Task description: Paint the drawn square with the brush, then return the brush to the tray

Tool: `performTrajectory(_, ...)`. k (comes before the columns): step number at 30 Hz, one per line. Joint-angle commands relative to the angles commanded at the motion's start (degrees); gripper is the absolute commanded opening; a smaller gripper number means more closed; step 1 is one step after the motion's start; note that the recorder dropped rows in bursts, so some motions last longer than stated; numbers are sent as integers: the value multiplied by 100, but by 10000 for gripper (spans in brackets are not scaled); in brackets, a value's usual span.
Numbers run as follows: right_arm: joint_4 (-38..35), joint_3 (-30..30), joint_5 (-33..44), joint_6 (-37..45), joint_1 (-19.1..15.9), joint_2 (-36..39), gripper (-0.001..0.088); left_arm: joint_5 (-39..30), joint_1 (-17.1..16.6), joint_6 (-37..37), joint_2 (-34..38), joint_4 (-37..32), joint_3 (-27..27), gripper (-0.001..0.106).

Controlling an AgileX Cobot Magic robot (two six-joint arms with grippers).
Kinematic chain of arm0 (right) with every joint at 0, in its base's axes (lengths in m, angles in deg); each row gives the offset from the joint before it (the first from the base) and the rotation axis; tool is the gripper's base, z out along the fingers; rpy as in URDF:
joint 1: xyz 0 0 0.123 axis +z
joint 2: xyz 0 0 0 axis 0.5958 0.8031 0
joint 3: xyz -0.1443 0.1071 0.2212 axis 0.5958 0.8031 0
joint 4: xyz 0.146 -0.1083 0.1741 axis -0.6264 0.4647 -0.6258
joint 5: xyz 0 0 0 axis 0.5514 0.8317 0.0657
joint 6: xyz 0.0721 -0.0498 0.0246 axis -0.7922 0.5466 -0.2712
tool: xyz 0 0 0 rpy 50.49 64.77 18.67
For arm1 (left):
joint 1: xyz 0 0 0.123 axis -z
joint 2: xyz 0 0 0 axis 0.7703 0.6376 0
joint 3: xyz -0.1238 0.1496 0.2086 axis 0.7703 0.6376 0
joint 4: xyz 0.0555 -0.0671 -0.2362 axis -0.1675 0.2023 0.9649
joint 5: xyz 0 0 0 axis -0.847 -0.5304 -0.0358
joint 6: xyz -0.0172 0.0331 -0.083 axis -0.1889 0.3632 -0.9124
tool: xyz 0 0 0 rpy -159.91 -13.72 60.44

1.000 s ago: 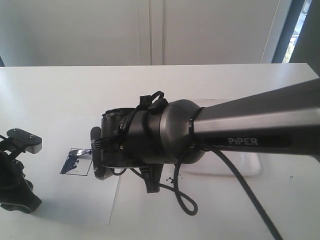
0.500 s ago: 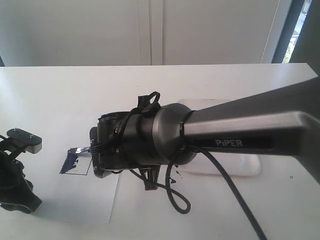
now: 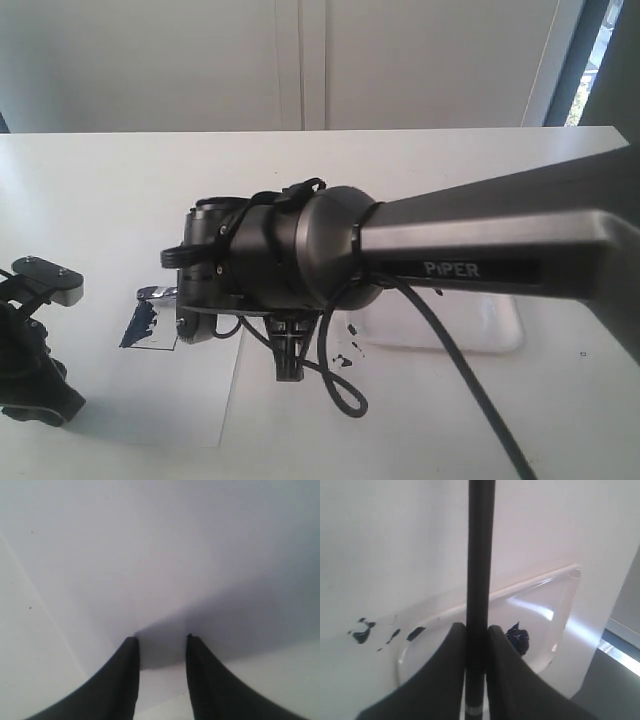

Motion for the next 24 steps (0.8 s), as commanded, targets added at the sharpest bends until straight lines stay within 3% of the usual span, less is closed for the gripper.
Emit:
performTrajectory(14, -851, 0, 648, 253, 163, -314, 0, 19, 0, -102, -11, 0, -4, 386)
performTrajectory(24, -943, 258, 785, 403, 289, -266, 0, 8, 0, -213, -41, 0, -4, 386)
